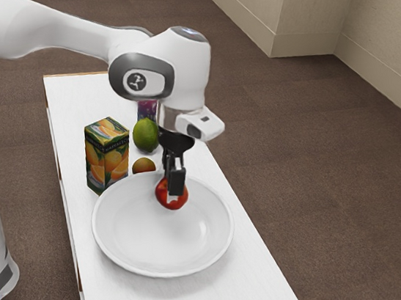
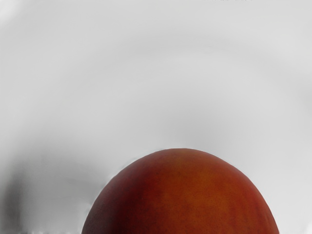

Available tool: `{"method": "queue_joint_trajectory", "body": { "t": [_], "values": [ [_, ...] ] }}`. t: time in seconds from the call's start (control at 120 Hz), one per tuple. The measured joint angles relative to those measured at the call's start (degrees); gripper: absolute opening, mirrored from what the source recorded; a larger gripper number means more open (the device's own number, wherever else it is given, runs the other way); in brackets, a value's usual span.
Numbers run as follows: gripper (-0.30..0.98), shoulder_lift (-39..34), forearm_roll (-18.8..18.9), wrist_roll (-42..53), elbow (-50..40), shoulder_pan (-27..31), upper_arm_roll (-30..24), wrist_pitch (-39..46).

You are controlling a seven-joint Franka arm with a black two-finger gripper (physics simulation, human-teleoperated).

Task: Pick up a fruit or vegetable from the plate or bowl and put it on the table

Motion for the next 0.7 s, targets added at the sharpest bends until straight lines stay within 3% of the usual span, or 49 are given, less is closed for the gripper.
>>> {"method": "queue_joint_trajectory", "body": {
  "t": [0.142,0.383,0.7],
  "values": [
    [0.14,-1.0,-2.2,0.1,1.3,-4.2,-2.2,-1.0],
    [0.14,0.5,-6.2,0.2,5.3,-4.3,-10.7,-1.7],
    [0.14,9.7,-7.4,0.1,13.4,-4.1,-15.4,-1.4]
  ]
}}
